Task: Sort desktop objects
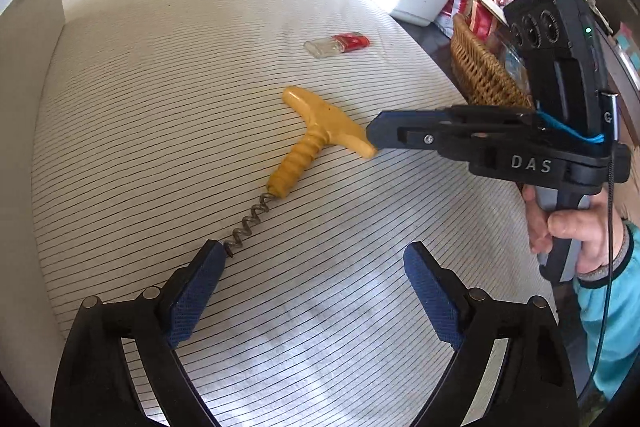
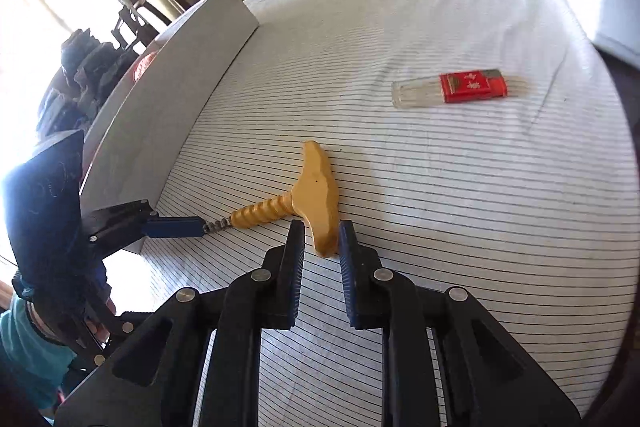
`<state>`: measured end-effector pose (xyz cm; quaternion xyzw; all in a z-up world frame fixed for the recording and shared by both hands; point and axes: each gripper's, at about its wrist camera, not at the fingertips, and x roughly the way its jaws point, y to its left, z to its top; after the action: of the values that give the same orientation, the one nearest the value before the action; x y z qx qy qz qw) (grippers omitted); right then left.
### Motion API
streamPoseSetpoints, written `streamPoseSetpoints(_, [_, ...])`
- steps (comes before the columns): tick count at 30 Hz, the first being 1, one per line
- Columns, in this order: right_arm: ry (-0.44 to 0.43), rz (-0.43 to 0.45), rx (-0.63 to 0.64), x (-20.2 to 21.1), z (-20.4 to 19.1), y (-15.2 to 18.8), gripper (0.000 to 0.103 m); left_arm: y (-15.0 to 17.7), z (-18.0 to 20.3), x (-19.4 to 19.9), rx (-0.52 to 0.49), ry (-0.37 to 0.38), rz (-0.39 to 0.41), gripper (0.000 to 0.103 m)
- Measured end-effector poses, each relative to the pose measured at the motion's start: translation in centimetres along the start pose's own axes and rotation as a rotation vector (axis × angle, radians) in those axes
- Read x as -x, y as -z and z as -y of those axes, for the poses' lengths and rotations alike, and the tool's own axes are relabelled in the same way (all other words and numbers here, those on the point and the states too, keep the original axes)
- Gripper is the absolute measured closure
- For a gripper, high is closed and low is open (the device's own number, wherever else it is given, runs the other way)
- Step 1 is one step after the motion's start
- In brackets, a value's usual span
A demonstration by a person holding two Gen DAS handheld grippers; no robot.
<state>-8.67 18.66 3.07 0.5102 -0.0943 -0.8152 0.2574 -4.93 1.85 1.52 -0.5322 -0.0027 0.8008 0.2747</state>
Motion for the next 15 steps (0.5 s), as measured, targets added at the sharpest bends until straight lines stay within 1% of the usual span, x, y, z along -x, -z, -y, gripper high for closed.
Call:
streamPoseSetpoints(2, [0.061,0.021,0.069,1.2,-1.3,-0.1,0.067,0.1,-0.2,0.6,0.000,-0.038,0.032,0.010])
streamPoseSetpoints(3, [0.090,0.034,0.095,1.9,-2.1,-0.1,0.050,0.2,-0.5,0.9,0.012,-0.043,0.050,0.010])
streamPoseSetpoints(4, [0.112,0.052,0.113,2.6,-2.7,-0.1,0.041,0.2,-0.8,1.2,0.033,-0.034,0.064,0.010])
streamPoseSetpoints(6, [0.128,0.082,0.128,3.3,-3.6,-0.4,0.039,0.4,-1.4,1.7,0.072,0.007,0.078,0.010])
streamPoseSetpoints(7, [0.127,0.083,0.131,3.1,-4.0,-0.7,0.039,0.7,-1.4,1.9,0.083,0.014,0.076,0.010])
streamPoseSetpoints(9, [0.123,0.057,0.151,2.1,-4.9,-1.0,0.039,1.6,-1.2,2.6,0.090,0.018,0.079,0.010])
streamPoseSetpoints(11, [0.136,0.013,0.174,0.7,-5.8,-1.4,0.038,2.7,-0.8,3.5,0.095,0.049,0.088,0.009])
streamPoseSetpoints(12, [0.140,-0.002,0.174,0.1,-6.0,-1.5,0.037,3.2,-0.7,3.7,0.090,0.053,0.085,0.009])
streamPoseSetpoints(14, [0.140,-0.005,0.163,-0.6,-6.1,-1.4,0.030,3.7,-0.7,4.1,0.079,0.042,0.085,0.009])
streamPoseSetpoints(15, [0.141,-0.004,0.161,-0.8,-6.2,-1.4,0.022,3.9,-0.9,4.2,0.078,0.051,0.088,0.009])
